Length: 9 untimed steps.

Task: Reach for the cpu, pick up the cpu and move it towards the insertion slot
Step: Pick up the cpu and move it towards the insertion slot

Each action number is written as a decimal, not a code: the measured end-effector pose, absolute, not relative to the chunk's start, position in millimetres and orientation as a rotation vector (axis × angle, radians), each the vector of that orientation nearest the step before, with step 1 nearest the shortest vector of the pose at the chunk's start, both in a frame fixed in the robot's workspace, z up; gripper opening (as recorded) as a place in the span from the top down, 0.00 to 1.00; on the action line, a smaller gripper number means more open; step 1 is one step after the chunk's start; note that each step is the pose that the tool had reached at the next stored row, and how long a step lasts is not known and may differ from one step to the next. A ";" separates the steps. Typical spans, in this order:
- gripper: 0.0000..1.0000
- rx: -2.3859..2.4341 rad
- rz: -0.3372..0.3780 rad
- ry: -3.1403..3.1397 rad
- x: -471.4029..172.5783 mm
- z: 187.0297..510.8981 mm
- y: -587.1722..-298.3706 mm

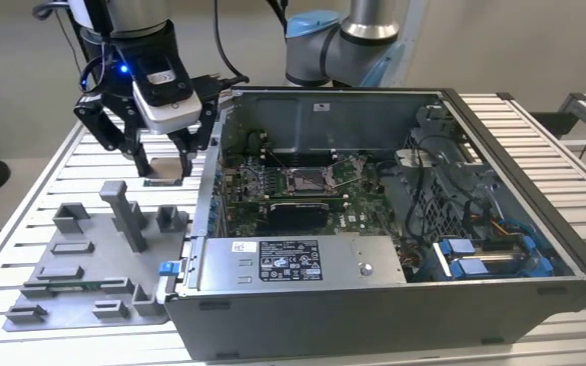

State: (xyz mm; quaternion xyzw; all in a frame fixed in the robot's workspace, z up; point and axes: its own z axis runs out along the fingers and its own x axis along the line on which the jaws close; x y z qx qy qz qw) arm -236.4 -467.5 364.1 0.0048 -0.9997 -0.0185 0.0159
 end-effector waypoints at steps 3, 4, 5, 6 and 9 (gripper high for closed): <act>1.00 0.015 -0.058 -3.109 -232.5 364.2 -467.5; 1.00 0.015 -0.058 -3.109 -231.2 364.2 -467.5; 1.00 0.015 -0.058 -3.109 -229.9 364.2 -467.5; 1.00 0.015 -0.058 -3.109 -228.7 364.2 -467.5; 1.00 0.015 -0.058 -3.109 -225.1 364.2 -467.5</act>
